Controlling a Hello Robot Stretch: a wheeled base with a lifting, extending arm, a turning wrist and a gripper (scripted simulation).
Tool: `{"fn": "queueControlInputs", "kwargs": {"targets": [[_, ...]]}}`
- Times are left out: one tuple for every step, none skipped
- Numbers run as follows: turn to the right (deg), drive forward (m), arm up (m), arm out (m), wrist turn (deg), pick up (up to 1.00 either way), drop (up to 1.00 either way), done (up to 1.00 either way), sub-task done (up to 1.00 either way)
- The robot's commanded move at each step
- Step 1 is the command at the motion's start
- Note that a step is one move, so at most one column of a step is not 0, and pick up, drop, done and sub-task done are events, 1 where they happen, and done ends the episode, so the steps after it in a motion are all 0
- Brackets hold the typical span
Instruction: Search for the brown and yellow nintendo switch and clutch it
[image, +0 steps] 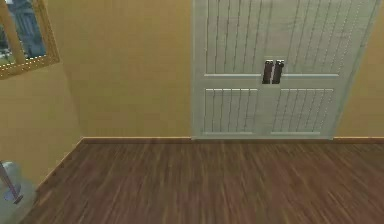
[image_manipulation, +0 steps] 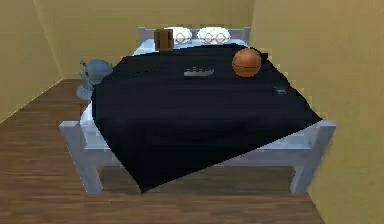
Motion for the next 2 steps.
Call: {"fn": "queueControlInputs", "kwargs": {"targets": [[6.0, 0.0, 0.0, 0.0, 0.0, 0.0, 0.0, 0.0, 0.0], [0.0, 0.05, 0.0, 0.0, 0.0, 0.0, 0.0, 0.0, 0.0]]}}
